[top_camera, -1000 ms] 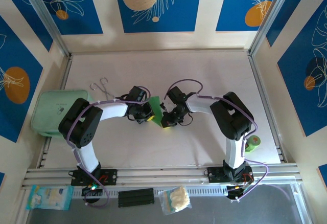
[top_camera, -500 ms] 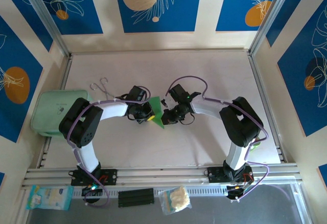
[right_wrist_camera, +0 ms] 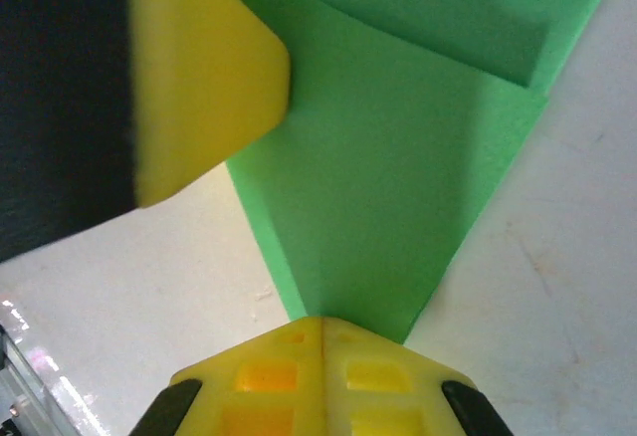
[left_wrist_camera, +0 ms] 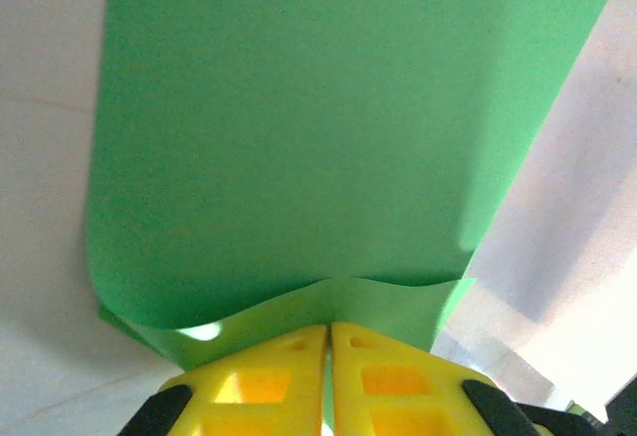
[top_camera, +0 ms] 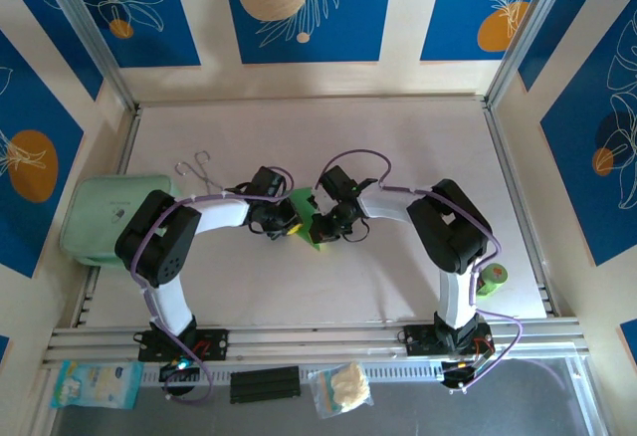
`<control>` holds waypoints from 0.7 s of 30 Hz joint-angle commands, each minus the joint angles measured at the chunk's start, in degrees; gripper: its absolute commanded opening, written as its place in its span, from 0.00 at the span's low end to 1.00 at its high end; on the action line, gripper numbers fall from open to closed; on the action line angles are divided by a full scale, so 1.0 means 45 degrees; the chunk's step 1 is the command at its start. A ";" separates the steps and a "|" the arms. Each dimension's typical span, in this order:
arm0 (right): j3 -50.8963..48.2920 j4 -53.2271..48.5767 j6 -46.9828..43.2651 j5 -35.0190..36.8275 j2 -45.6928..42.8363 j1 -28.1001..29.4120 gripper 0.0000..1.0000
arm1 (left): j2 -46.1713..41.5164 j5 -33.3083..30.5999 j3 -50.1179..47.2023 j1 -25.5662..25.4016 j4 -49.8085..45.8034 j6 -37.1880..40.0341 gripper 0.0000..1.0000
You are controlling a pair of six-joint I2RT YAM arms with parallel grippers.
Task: Fold a paper plane with a square sheet of paper (pick it up from the middle)
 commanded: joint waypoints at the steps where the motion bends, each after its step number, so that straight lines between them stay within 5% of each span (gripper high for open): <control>1: 0.0312 -0.0494 -0.0012 0.0105 0.0386 -0.0050 0.02 | -0.0388 0.0137 -0.0177 0.0050 0.0498 0.0609 0.13; 21: 0.0576 -0.1327 0.0025 0.0730 0.0745 -0.0050 0.00 | -0.0349 0.0027 -0.1293 -0.0630 0.1795 0.1624 0.10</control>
